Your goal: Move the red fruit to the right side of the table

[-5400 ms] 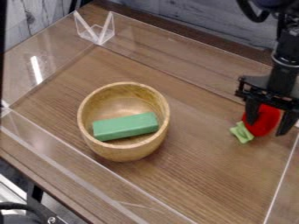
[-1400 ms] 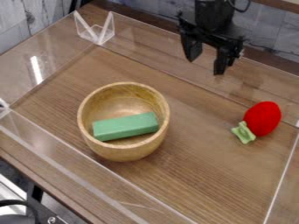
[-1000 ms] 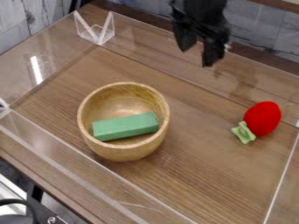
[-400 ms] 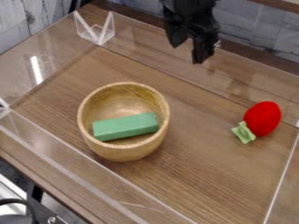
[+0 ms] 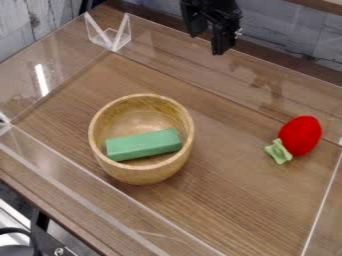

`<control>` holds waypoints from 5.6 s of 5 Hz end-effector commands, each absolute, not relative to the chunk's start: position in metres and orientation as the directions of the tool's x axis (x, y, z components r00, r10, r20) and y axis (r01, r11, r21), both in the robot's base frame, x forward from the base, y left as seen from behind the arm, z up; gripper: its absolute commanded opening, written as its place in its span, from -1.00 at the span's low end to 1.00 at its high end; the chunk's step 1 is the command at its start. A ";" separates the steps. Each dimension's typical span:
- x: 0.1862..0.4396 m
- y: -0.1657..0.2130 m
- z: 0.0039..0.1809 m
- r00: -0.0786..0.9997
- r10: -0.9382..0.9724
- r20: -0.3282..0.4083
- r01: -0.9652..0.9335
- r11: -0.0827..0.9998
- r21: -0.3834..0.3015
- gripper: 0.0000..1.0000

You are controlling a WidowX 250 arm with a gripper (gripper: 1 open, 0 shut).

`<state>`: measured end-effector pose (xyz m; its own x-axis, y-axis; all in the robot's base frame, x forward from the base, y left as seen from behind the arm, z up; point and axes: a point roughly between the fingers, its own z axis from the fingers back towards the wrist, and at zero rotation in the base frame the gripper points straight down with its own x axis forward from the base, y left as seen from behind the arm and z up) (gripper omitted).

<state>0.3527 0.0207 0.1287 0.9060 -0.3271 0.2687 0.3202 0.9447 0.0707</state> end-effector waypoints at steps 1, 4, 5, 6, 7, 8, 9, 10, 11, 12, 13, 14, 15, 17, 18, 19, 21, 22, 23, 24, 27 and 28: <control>0.359 0.045 0.142 0.896 -0.318 0.311 0.302 0.948 0.099 1.00; 0.358 0.094 0.133 0.950 0.016 0.311 -0.037 0.997 0.060 1.00; 0.358 0.073 0.129 0.950 -0.014 0.312 0.000 0.999 0.046 1.00; 0.362 0.059 0.132 0.944 -0.049 0.328 0.039 0.999 0.038 1.00; 0.367 0.063 0.133 0.937 -0.095 0.336 0.081 0.995 0.057 1.00; 0.368 0.078 0.131 0.936 -0.059 0.346 0.037 0.997 0.071 1.00; 0.371 0.092 0.127 0.938 -0.034 0.346 0.004 0.996 0.087 1.00; 0.371 0.090 0.126 0.939 -0.037 0.343 0.007 0.996 0.087 1.00; 0.370 0.084 0.129 0.937 -0.022 0.348 -0.002 0.998 0.068 1.00; 0.368 0.082 0.144 0.936 -0.025 0.352 0.006 0.999 0.054 1.00; 0.370 0.085 0.158 0.932 -0.050 0.358 0.031 0.998 0.059 1.00; 0.366 0.073 0.147 0.937 -0.076 0.341 0.056 0.996 0.068 1.00; 0.362 0.060 0.137 0.940 -0.100 0.326 0.080 0.994 0.074 1.00; 0.362 0.095 0.141 0.943 -0.012 0.331 -0.021 0.995 0.096 1.00; 0.358 0.094 0.148 0.939 0.043 0.342 -0.077 0.993 0.085 1.00; 0.355 0.086 0.150 0.934 0.084 0.348 -0.116 0.991 0.072 1.00; 0.353 0.057 0.133 0.947 0.080 0.312 -0.104 0.993 0.061 1.00; 0.353 0.031 0.128 0.955 0.094 0.282 -0.112 0.993 0.048 1.00; 0.354 -0.010 0.125 0.958 0.111 0.264 -0.121 0.992 0.021 1.00; 0.348 -0.045 0.126 0.950 0.184 0.253 -0.186 0.982 -0.020 1.00; 0.322 -0.094 0.117 0.941 0.263 0.214 -0.231 0.959 -0.163 1.00; 0.328 -0.090 0.123 0.951 0.213 0.225 -0.174 0.968 -0.183 1.00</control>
